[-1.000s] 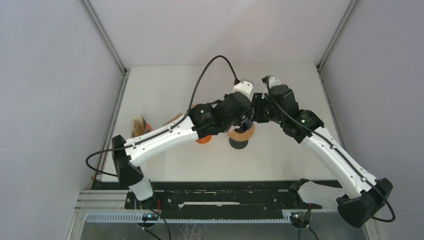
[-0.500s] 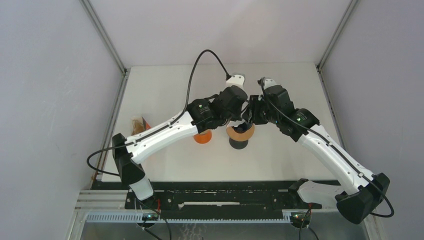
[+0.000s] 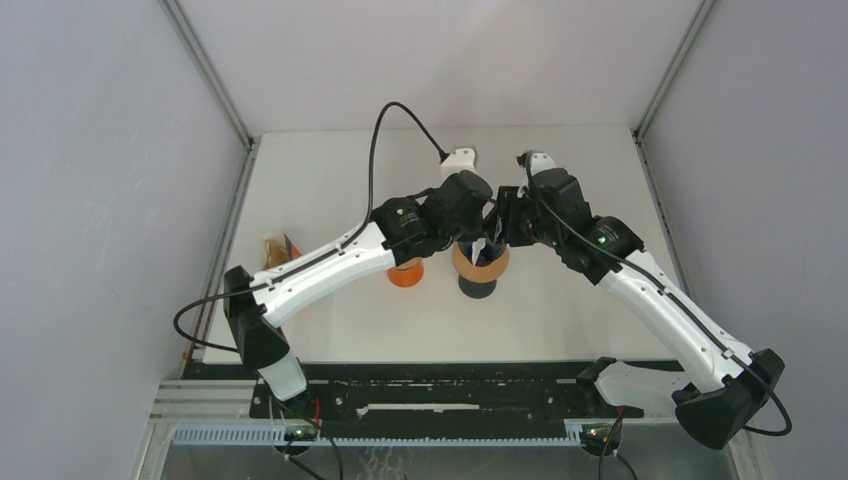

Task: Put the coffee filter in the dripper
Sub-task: Place the coffee filter in the coffee dripper.

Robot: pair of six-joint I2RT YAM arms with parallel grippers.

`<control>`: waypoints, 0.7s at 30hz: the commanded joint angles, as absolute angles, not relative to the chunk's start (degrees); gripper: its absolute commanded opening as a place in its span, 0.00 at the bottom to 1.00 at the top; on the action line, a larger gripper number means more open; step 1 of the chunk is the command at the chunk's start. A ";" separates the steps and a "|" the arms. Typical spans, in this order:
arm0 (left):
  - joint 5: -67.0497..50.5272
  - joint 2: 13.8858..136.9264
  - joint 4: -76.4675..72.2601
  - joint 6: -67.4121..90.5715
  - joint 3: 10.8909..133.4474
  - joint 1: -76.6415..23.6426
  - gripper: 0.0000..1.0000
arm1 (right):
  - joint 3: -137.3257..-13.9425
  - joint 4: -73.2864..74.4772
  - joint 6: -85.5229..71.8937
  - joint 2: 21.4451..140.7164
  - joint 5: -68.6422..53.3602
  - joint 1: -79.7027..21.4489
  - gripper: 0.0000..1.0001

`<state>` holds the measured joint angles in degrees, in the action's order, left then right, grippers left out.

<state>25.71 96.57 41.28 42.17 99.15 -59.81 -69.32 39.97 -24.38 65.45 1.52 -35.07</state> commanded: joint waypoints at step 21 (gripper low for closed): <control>26.68 92.48 42.65 47.66 96.96 -59.55 0.00 | -72.16 40.70 -21.94 67.77 8.05 -37.62 0.33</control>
<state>26.74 95.09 43.00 47.59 97.32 -59.70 -70.28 41.39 -23.40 67.35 7.68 -37.23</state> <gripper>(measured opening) 0.005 0.344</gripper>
